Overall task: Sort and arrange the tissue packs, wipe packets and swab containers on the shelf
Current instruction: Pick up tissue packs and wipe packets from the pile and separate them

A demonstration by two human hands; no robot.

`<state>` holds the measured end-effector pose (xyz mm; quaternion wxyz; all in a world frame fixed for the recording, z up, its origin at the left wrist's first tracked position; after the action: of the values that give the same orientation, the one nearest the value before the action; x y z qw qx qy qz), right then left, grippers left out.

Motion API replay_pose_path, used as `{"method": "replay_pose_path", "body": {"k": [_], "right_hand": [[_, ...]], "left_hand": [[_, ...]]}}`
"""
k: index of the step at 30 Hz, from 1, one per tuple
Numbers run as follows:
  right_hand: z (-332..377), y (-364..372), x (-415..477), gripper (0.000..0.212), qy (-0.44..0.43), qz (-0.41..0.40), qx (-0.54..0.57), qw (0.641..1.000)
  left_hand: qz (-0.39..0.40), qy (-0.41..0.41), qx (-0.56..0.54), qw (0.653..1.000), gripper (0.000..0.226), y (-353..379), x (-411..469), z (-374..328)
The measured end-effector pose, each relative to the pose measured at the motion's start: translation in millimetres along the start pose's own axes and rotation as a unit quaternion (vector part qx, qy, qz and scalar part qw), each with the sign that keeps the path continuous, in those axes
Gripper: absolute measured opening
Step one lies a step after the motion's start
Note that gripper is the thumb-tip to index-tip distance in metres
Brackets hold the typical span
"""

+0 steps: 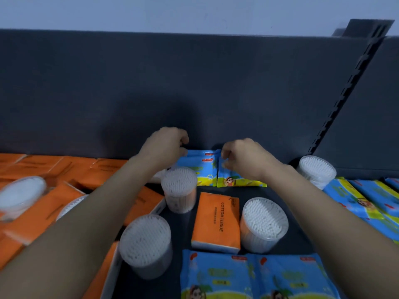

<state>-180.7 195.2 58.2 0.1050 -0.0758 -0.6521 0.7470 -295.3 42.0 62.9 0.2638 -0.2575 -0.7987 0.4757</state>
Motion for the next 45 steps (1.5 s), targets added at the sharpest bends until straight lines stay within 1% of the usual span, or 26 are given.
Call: {"method": "replay_pose_path", "body": {"k": [1, 3, 4, 6, 7, 9, 12, 14, 16, 19, 22, 24, 27, 30, 32, 33, 36, 38, 39, 41, 45], "right_hand": [[6.2, 1.9, -1.5, 0.02, -0.018, 0.037, 0.011, 0.999], [16.4, 8.5, -5.9, 0.033, -0.054, 0.115, -0.016, 0.992], [20.3, 12.5, -7.9, 0.042, -0.067, 0.152, -0.04, 0.985], [27.0, 21.7, -10.5, 0.057, -0.091, 0.215, -0.093, 0.968], [30.4, 26.1, -11.4, 0.061, -0.108, 0.238, -0.121, 0.958], [36.8, 33.5, -13.2, 0.068, -0.139, 0.271, -0.157, 0.939], [43.5, 39.4, -15.0, 0.081, -0.145, 0.302, -0.172, 0.926], [45.7, 41.7, -14.6, 0.087, -0.132, 0.314, -0.183, 0.922], [47.4, 43.4, -15.6, 0.089, -0.12, 0.327, -0.192, 0.918], [51.4, 42.0, -17.6, 0.083, -0.096, 0.337, -0.175, 0.92], [57.4, 38.5, -19.6, 0.073, -0.072, 0.334, -0.146, 0.929], [61.9, 36.9, -22.5, 0.065, -0.053, 0.333, -0.135, 0.932], [64.2, 32.1, -26.3, 0.06, -0.031, 0.313, -0.108, 0.943], [64.7, 23.6, -31.8, 0.045, -0.005, 0.273, -0.049, 0.961], [64.2, 18.5, -36.2, 0.044, 0.016, 0.24, -0.026, 0.97], [63.9, 17.1, -37.9, 0.044, 0.026, 0.224, -0.018, 0.974], [65.5, 13.7, -42.0, 0.046, 0.053, 0.183, 0.012, 0.982], [69.6, 8.7, -46.8, 0.052, 0.069, 0.155, 0.046, 0.984], [72.5, 5.6, -50.1, 0.056, 0.076, 0.142, 0.067, 0.985], [78.6, -1.0, -57.0, 0.057, 0.08, 0.119, 0.111, 0.983], [85.4, -11.5, -66.0, 0.05, 0.075, 0.072, 0.158, 0.982]], "left_hand": [[-0.009, -0.011, -0.023, 1.0, 0.024, -8.1, -6.7, 2.9], [-0.021, -0.033, -0.044, 0.998, 0.013, -22.9, -23.7, 12.0], [-0.018, -0.049, -0.043, 0.998, 0.011, -28.3, -33.3, 18.8], [0.008, -0.094, -0.01, 0.995, 0.013, -32.2, -52.7, 36.3], [0.027, -0.117, 0.016, 0.993, 0.018, -31.2, -61.5, 45.2], [0.089, -0.156, 0.07, 0.981, 0.035, -23.6, -75.6, 60.5], [0.187, -0.179, 0.131, 0.957, 0.063, -9.9, -91.1, 72.0], [0.223, -0.173, 0.113, 0.953, 0.077, -3.9, -96.6, 76.5], [0.242, -0.157, 0.094, 0.953, 0.087, -1.3, -97.6, 78.6], [0.272, -0.127, 0.126, 0.946, 0.097, 2.1, -90.9, 80.1], [0.317, -0.113, 0.186, 0.923, 0.1, 7.4, -82.2, 80.0], [0.326, -0.102, 0.209, 0.916, 0.101, 9.1, -76.3, 84.1], [0.311, -0.086, 0.196, 0.926, 0.102, 9.8, -70.8, 87.3], [0.265, -0.028, 0.216, 0.939, 0.084, 7.8, -70.2, 83.5], [0.25, 0.022, 0.219, 0.943, 0.071, 9.2, -69.8, 82.5], [0.261, 0.032, 0.208, 0.942, 0.069, 10.7, -69.3, 84.4], [0.33, 0.017, 0.174, 0.928, 0.081, 17.0, -67.4, 92.0], [0.363, 0.01, 0.175, 0.915, 0.078, 20.9, -66.4, 93.0], [0.367, 0.009, 0.177, 0.913, 0.074, 22.4, -65.6, 92.9], [0.348, 0.009, 0.185, 0.919, 0.071, 20.3, -64.4, 92.3], [0.325, 0.015, 0.214, 0.921, 0.079, 13.2, -63.9, 91.9]]}}
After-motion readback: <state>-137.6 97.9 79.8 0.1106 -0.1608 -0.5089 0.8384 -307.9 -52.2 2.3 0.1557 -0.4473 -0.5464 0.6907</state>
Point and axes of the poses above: each hand's wrist, its own x-axis towards the middle knuckle, its own y-axis out of the palm, z = x × y, the point moved 3 cm from there along x, towards the middle knuckle, and after that the axes turned 5 degrees about -x, right-handed, at the moved point
